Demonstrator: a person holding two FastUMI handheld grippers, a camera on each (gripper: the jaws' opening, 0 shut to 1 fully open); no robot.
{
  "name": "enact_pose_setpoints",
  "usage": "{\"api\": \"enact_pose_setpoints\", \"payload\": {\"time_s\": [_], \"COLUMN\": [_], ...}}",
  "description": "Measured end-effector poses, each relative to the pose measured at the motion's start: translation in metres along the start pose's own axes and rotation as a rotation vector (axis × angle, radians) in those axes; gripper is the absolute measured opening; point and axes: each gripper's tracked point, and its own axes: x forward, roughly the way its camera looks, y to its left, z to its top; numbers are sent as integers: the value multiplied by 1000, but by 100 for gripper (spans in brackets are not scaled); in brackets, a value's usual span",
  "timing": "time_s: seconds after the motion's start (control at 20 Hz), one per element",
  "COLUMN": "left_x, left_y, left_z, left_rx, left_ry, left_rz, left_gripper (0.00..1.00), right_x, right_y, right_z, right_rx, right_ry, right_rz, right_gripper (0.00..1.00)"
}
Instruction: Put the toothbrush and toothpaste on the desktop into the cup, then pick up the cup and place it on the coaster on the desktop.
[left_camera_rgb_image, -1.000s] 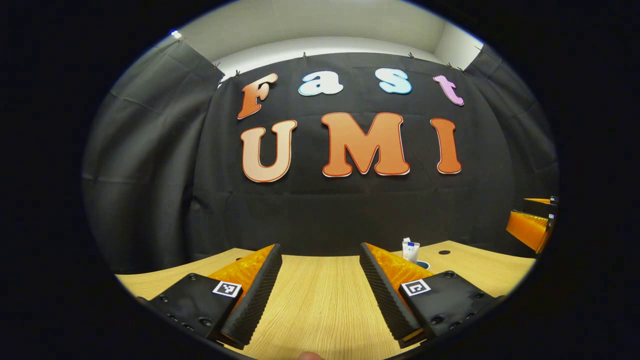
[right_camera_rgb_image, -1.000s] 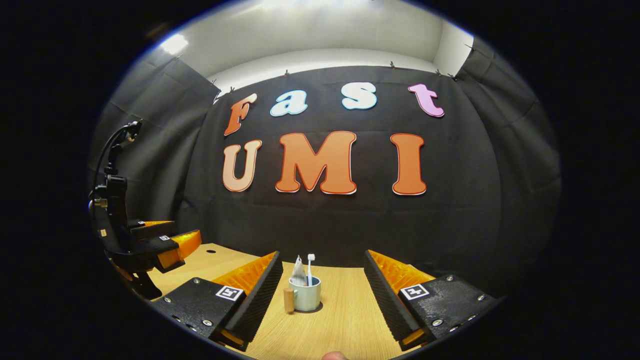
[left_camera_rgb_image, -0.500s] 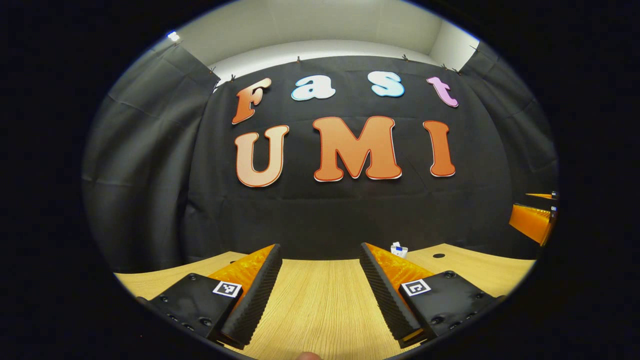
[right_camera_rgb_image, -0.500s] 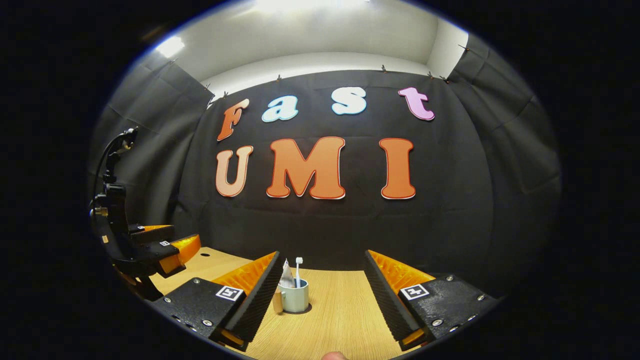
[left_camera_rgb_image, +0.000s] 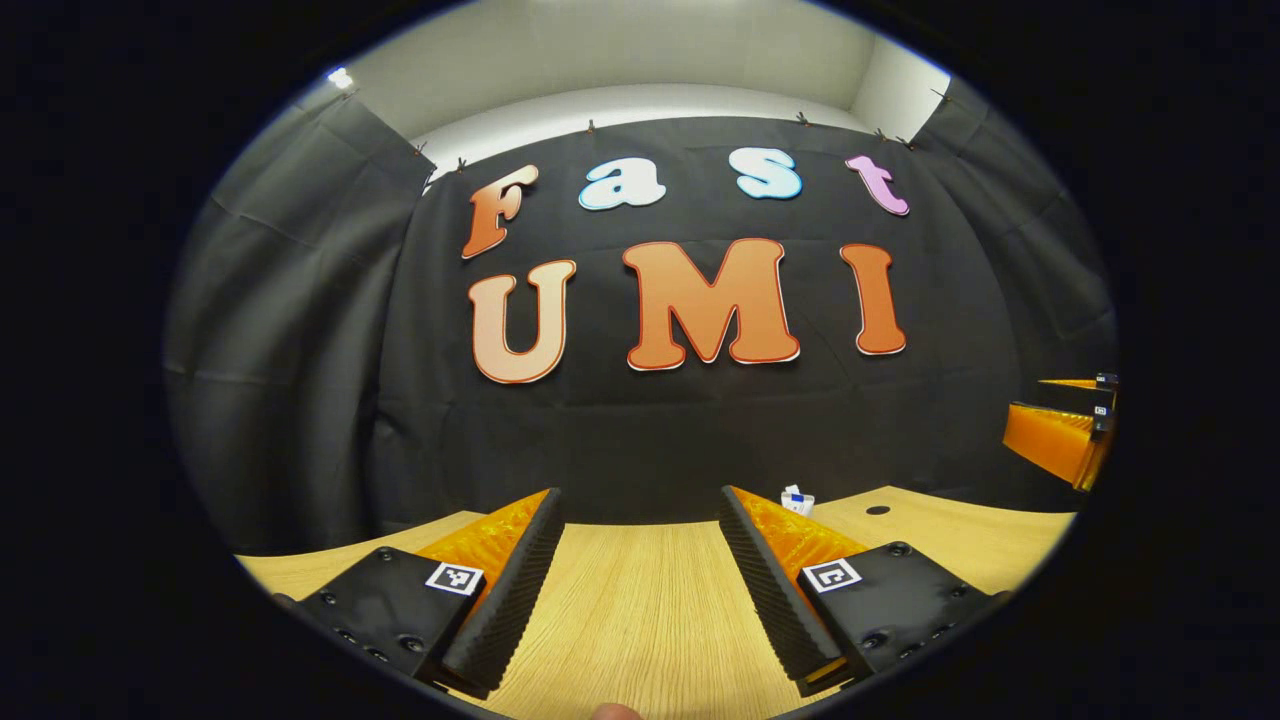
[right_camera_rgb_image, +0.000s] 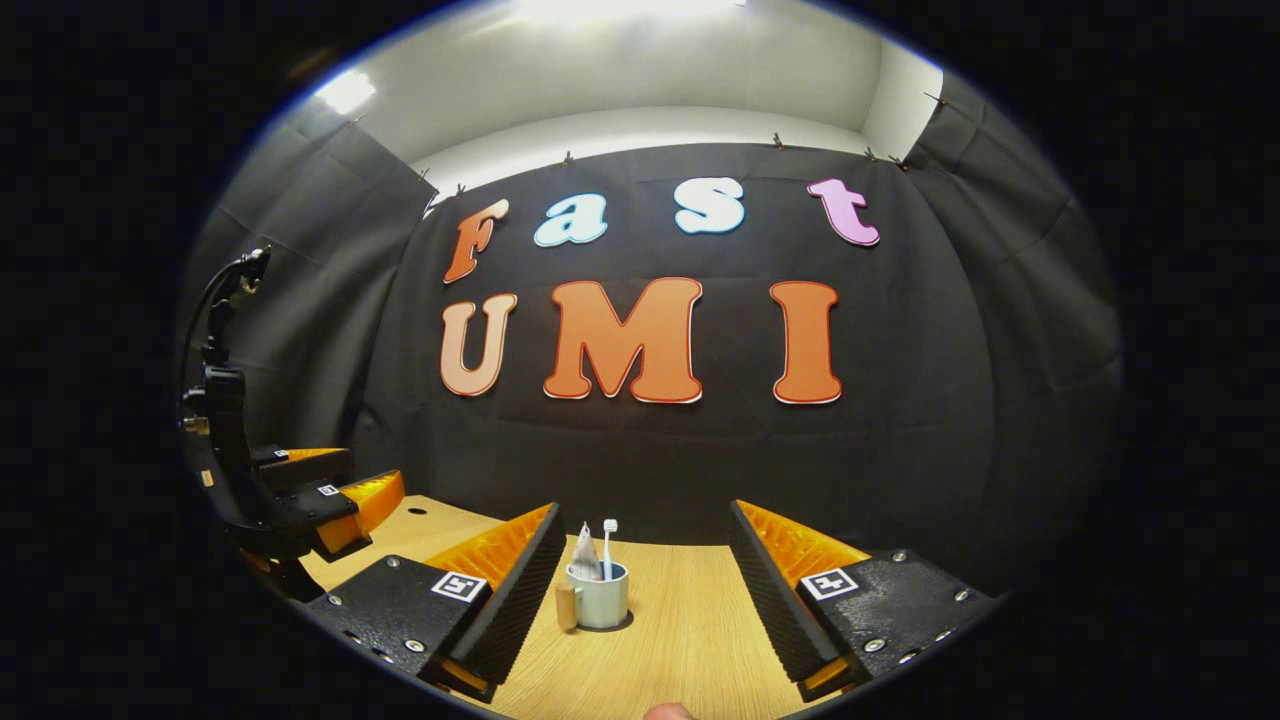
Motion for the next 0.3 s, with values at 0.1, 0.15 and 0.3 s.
{"api": "enact_pose_setpoints", "payload": {"time_s": [0.1, 0.15, 0.3], "left_x": [-1, -1, -3], "left_y": [2, 4, 10], "left_z": [-2, -3, -4], "left_rx": [-9, -9, -16], "left_ry": [3, 3, 5], "left_rz": [2, 5, 10], "left_gripper": [100, 99, 100], "right_x": [1, 2, 3], "right_y": [3, 5, 11], "right_z": [1, 2, 0], "right_rx": [-6, -9, -10], "right_ry": [-5, -6, -1], "right_rz": [6, 5, 16], "right_gripper": [98, 98, 98]}}
